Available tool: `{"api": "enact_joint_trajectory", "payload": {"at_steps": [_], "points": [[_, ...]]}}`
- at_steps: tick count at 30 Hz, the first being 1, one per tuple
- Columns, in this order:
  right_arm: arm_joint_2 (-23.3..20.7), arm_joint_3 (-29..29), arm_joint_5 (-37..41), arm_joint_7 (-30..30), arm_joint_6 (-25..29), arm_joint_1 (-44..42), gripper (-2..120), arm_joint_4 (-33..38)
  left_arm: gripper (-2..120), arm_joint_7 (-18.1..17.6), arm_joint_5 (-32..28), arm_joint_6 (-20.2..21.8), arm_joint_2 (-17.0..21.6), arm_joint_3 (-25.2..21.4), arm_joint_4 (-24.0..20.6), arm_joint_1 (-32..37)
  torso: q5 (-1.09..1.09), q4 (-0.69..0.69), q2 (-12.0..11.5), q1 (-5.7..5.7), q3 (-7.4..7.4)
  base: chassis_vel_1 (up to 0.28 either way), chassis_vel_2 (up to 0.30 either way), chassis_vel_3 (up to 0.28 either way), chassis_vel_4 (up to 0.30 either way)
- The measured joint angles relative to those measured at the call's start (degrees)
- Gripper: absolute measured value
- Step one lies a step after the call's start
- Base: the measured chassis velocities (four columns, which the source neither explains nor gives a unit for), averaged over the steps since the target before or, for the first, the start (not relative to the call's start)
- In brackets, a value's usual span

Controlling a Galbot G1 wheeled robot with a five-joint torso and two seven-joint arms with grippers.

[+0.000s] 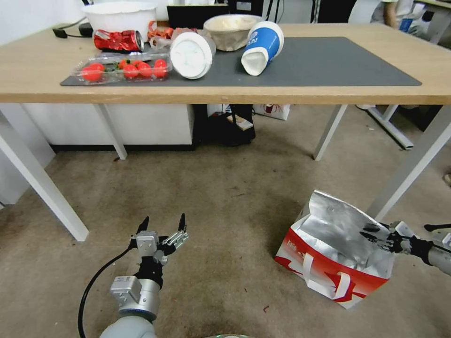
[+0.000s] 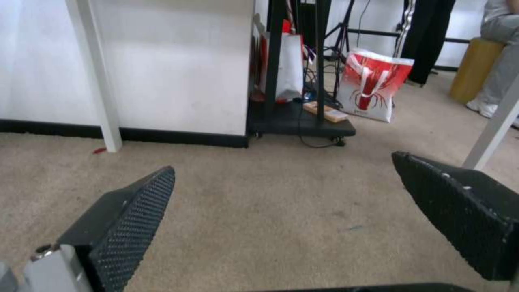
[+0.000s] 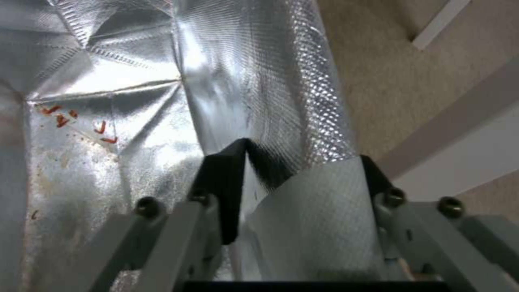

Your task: Pick up the food delivery bag from the floor and place it on the table.

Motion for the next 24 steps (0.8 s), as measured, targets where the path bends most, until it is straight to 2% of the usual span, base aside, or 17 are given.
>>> {"api": "enact_joint_trajectory", "payload": {"at_steps": [1,3,4,6,7,10,24], "points": [[0.0,0.0,0.0,0.0,0.0,0.0,35,0.0,100,0.0,0.0,0.0,0.0,0.0,0.0,0.0,0.0,0.0,0.0,0.0,0.0,0.0,0.0,0.0,0.0],[-0.1,0.0,0.0,0.1,0.3,-0.1,24,0.0,100,0.0,0.0,0.0,0.0,0.0,0.0,0.0,0.0,0.0,0.0,0.0,0.0,0.0,0.0,0.0,0.0],[-0.1,0.0,0.0,0.1,0.3,-0.1,24,0.0,100,0.0,0.0,0.0,0.0,0.0,0.0,0.0,0.0,0.0,0.0,0.0,0.0,0.0,0.0,0.0,0.0],[-0.1,0.0,0.0,0.1,0.4,-0.2,13,0.0,100,-0.1,0.0,0.0,0.0,0.0,0.0,0.0,0.0,0.01,0.0,0.0,0.0,0.0,0.0,0.0,0.0],[-0.1,0.0,0.0,0.1,0.4,-0.2,13,0.0,100,-0.1,0.0,0.0,0.0,0.0,0.0,0.0,0.0,0.01,0.0,0.0,0.0,0.0,0.0,0.0,0.0],[-0.3,0.3,0.0,0.1,0.6,-0.7,0,0.4,100,-0.1,0.0,-0.1,0.1,0.0,-0.1,0.0,0.0,0.0,0.0,0.0,0.0,0.0,0.0,0.0,0.0],[-1.4,1.9,3.9,0.8,0.5,-6.0,0,7.2,100,0.0,0.4,0.0,0.2,-0.1,-0.8,0.3,0.0,0.01,0.0,0.0,0.0,0.0,0.0,0.0,0.0]]}}
